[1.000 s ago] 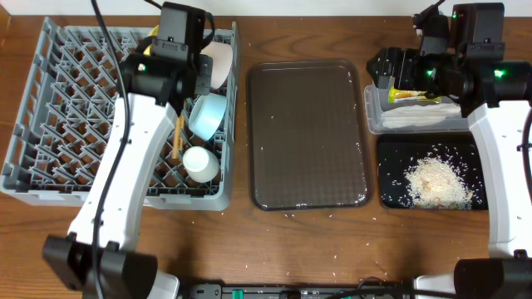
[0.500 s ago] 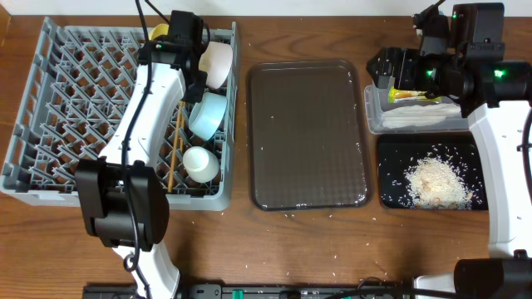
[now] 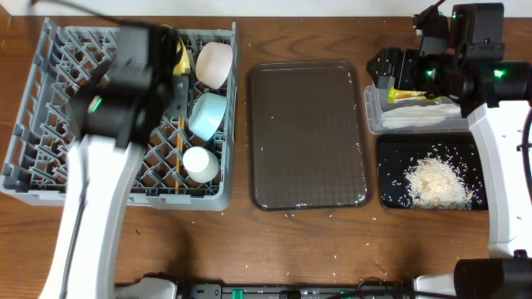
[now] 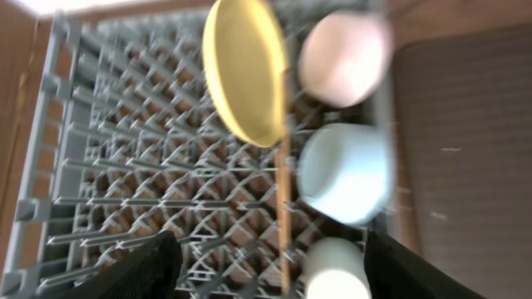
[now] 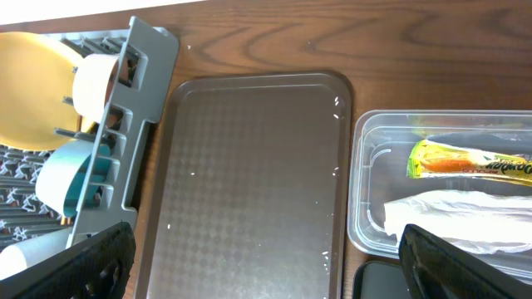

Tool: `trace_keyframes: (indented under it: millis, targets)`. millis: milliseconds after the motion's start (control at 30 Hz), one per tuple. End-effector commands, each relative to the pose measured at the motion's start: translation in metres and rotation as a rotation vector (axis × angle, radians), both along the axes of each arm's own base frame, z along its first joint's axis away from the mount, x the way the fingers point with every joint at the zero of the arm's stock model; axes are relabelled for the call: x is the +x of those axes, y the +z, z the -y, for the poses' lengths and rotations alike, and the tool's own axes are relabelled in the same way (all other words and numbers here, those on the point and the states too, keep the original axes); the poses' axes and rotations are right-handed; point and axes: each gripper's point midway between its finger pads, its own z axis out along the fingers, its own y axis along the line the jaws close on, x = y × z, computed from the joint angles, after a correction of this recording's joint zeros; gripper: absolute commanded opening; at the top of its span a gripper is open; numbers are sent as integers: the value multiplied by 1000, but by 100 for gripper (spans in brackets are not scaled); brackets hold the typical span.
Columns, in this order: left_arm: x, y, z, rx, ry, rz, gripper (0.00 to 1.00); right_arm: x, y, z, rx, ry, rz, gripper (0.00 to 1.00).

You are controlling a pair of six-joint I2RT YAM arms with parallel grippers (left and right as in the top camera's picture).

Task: Sort waste into correct bins and load items into the dishwasher
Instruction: 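Carry the second chopstick into the rack and release it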

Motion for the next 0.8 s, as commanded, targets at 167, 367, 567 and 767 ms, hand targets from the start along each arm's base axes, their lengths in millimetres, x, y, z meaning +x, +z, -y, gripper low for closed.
trace_keyframes:
  millis: [167,367,567,767]
  targets:
    - [-66,63,14,-137,-91,177,85,-1,4,3,-8,3,15,99]
    - [-85,68,8,-128,-88,187,86,-1,4,3,-8,3,15,99]
    - [-86,62,3,-108,-68,163,94,-1,4,3,-8,3,15,99]
    - [-76,58,-17,-123,7,318,94,-1,4,3,-7,3,15,99]
